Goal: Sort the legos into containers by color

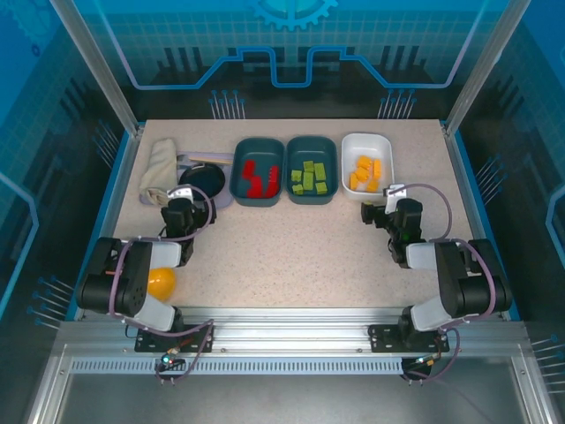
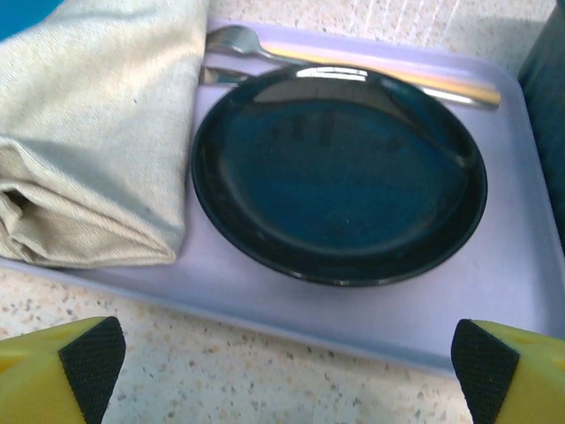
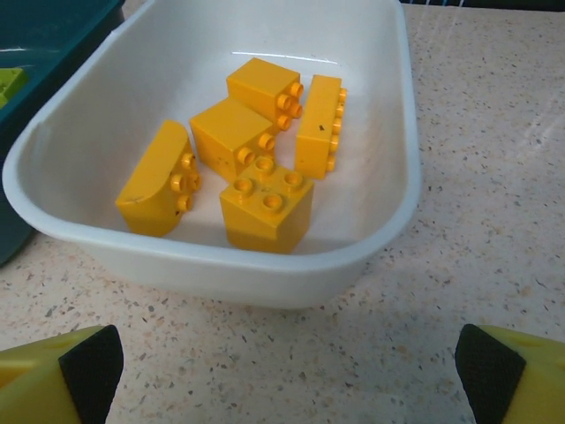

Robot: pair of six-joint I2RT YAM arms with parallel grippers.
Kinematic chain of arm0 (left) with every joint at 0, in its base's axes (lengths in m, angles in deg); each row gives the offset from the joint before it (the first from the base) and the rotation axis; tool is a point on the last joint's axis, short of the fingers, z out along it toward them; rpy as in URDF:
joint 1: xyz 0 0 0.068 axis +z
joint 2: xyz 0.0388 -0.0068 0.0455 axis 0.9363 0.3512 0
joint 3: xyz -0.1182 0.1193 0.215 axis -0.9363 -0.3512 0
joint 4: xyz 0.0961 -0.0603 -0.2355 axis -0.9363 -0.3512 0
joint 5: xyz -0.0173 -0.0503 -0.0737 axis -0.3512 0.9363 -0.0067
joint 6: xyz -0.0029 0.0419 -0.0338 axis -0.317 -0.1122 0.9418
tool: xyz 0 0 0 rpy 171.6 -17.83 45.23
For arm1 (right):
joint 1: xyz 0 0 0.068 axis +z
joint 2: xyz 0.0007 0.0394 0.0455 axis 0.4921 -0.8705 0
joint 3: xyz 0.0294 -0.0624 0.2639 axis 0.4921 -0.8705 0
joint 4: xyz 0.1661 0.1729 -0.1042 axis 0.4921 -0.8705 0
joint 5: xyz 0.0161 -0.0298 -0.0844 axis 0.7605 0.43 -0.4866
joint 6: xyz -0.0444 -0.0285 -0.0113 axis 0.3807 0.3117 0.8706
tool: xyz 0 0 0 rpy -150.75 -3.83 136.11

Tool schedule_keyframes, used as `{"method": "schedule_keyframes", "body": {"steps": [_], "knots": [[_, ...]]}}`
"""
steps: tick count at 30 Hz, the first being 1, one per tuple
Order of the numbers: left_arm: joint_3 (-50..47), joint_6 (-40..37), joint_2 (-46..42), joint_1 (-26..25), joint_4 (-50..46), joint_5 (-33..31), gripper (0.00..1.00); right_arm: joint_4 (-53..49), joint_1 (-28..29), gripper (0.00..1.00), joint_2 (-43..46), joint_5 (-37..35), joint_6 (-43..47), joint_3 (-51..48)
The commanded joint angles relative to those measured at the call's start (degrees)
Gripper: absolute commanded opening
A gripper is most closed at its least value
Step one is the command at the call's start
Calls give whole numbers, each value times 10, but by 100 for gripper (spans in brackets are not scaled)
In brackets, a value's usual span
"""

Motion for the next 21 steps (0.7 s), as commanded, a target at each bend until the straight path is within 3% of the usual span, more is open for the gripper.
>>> {"method": "schedule_keyframes", "body": {"steps": [1,8,21], "knots": [[-3,-12,1,5,77,22,99,21,2,100,-6,8,11,19],[-2,-11,0,5,72,24,99,15,13,100,-6,-9,20,22],[0,-13,2,4,72,22,99,-4,3,100,-6,44,29,32]]}}
